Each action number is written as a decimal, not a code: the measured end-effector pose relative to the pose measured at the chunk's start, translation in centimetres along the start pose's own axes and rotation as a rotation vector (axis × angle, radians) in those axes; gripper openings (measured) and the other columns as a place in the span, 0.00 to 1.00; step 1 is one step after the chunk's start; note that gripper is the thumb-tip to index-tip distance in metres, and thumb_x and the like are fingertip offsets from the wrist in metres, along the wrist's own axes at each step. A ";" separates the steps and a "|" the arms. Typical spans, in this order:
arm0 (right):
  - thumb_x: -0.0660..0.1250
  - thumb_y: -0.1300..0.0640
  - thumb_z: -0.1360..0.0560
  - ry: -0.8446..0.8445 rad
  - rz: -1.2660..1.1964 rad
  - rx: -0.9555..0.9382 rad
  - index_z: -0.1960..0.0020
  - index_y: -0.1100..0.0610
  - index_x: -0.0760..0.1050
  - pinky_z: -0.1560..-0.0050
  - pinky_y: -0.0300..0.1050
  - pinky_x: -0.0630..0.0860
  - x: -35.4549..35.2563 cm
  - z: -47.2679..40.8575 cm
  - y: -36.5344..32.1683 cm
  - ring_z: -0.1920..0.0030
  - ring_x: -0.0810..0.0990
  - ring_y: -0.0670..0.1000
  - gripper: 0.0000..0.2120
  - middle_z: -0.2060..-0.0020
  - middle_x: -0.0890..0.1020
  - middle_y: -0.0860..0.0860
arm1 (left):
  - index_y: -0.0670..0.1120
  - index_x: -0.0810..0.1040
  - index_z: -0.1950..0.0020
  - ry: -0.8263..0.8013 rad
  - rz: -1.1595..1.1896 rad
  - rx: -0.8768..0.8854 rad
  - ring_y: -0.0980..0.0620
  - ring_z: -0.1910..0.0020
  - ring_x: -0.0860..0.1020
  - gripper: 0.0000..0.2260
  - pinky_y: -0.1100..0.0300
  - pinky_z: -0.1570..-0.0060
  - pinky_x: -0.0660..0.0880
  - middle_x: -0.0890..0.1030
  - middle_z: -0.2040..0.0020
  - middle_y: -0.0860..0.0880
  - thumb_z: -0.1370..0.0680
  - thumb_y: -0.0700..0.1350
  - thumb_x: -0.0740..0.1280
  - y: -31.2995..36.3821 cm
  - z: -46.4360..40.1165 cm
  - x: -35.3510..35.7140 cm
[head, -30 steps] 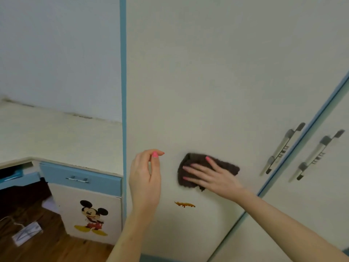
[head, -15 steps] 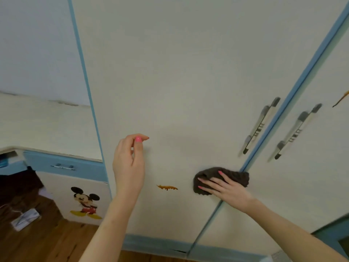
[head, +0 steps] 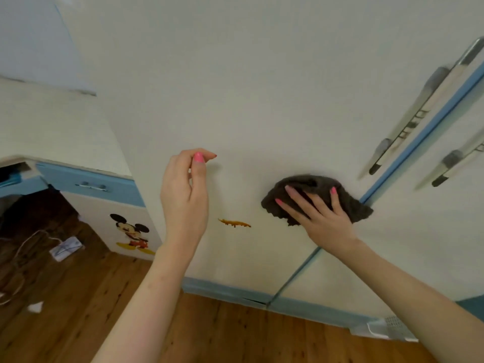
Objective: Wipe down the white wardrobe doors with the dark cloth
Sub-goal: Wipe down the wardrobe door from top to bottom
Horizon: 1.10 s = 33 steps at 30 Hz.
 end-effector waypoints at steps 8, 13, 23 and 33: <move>0.52 0.62 0.30 -0.170 -0.022 -0.299 0.23 0.57 0.40 0.26 0.60 0.34 3.9 4.5 -9.4 0.32 0.61 0.54 0.38 0.27 0.56 0.49 | 0.51 0.76 0.50 0.041 0.052 0.022 0.61 0.51 0.75 0.12 0.66 0.50 0.70 0.78 0.52 0.53 0.19 0.46 0.52 -2.4 0.8 1.1; 0.55 0.65 0.26 -0.041 -0.026 -0.227 0.22 0.52 0.47 0.26 0.58 0.36 1.9 3.0 -4.9 0.24 0.48 0.57 0.35 0.24 0.52 0.54 | 0.52 0.76 0.50 0.033 0.047 0.003 0.63 0.51 0.74 0.12 0.72 0.53 0.68 0.78 0.53 0.54 0.19 0.46 0.52 -2.7 1.5 1.1; 0.62 0.53 0.25 0.137 -0.085 0.000 0.26 0.46 0.63 0.25 0.60 0.44 1.9 -2.2 -8.7 0.28 0.60 0.53 0.28 0.25 0.60 0.49 | 0.50 0.76 0.49 0.000 0.052 0.035 0.56 0.50 0.76 0.13 0.61 0.50 0.72 0.78 0.54 0.54 0.20 0.47 0.53 -6.6 2.6 2.5; 0.49 0.65 0.21 -0.042 -0.027 -0.189 0.23 0.50 0.54 0.26 0.60 0.36 4.7 -0.4 -14.6 0.24 0.49 0.55 0.28 0.23 0.50 0.53 | 0.52 0.75 0.49 -0.020 0.050 0.065 0.59 0.50 0.76 0.12 0.64 0.50 0.72 0.78 0.52 0.56 0.19 0.48 0.52 -11.9 3.1 -0.1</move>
Point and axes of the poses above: each hand's wrist, its own z-axis away from the middle knuckle, its own x-axis out of the palm, y = z × x, the point moved 8 cm from there along -z, towards the middle knuckle
